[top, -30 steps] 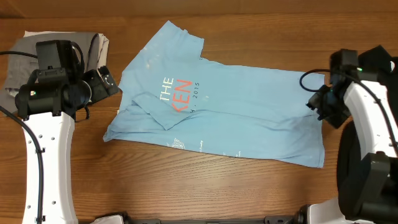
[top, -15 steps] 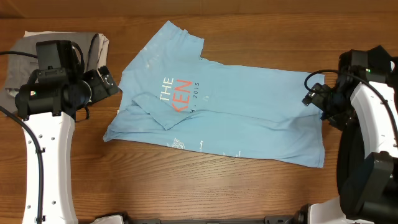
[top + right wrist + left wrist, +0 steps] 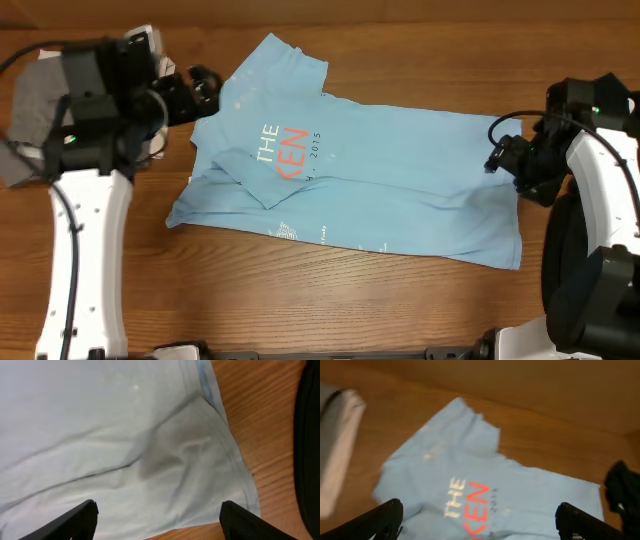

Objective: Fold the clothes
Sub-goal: 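Grasp the shirt's top-left and top-right corners with both grippers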

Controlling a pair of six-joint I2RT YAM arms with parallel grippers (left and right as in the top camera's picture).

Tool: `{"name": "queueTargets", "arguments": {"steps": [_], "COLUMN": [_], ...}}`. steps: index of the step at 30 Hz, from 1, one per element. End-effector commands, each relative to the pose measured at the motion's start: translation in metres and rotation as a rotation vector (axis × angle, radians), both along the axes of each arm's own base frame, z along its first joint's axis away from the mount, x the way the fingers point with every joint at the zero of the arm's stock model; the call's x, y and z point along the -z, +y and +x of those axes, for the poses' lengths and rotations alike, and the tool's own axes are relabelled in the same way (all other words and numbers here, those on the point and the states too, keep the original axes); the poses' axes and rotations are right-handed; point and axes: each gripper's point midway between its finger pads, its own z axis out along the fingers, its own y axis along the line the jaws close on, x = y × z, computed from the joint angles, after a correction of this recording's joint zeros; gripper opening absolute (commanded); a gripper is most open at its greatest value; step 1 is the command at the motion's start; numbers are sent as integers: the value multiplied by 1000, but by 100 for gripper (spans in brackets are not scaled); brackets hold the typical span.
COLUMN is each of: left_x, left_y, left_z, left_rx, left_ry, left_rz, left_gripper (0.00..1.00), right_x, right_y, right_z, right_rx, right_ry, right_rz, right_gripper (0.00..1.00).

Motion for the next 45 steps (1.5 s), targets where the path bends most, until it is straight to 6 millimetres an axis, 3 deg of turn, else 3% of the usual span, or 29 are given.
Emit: {"name": "queueTargets", "arguments": {"steps": [1,3,5,6,8,11,13,15,20,24,31,33,36,37,39,41,43,45], "left_x": [9,37,57,67,101,134,167,195,253,280,306,313,300,269,228,169,143,138], "left_y": [-57,-85,-94,-96,-92,-84,-68,-59,-47,-34,-14,-10,-11,-13,-17,-28,-33,-28], "left_z": [29,74,97,108,139,163,176,184,186,174,142,129,135,150,164,183,196,206], "left_rx": [169,177,161,154,89,39,-20,-48,-26,-45,-76,-73,-76,-86,-91,-59,-53,-61], "left_ry": [-15,-17,-24,-31,-50,-66,-45,-24,39,129,297,358,332,266,187,69,3,-48], "left_rz": [-53,12,54,78,143,180,228,252,298,337,424,444,440,428,405,371,350,357], "left_gripper": [100,100,99,94,75,73,64,64,65,65,55,56,64,72,80,82,89,93], "right_x": [-38,-49,-49,-47,-36,-17,-3,9,37,55,62,62,61,60,59,58,59,58], "right_y": [-4,-10,-12,-14,-17,-16,-14,-12,-12,-14,-19,-19,-20,-20,-21,-22,-22,-24], "right_z": [32,58,71,78,94,111,121,130,137,137,133,132,135,138,142,144,146,153], "right_rx": [-17,-43,-44,-47,-59,-82,-111,-145,-194,-197,-190,-190,-189,-189,-188,-171,-157,-157], "right_ry": [-142,-249,-290,-306,-331,-335,-333,-336,-308,-272,-246,-245,-256,-270,-286,-292,-298,-324], "right_rz": [-16,-46,-55,-59,-68,-71,-74,-81,-84,-83,-110,-114,-117,-121,-125,-123,-121,-129], "right_gripper": [82,83,84,84,84,86,87,87,87,88,89,90,91,93,94,94,93,93]}}
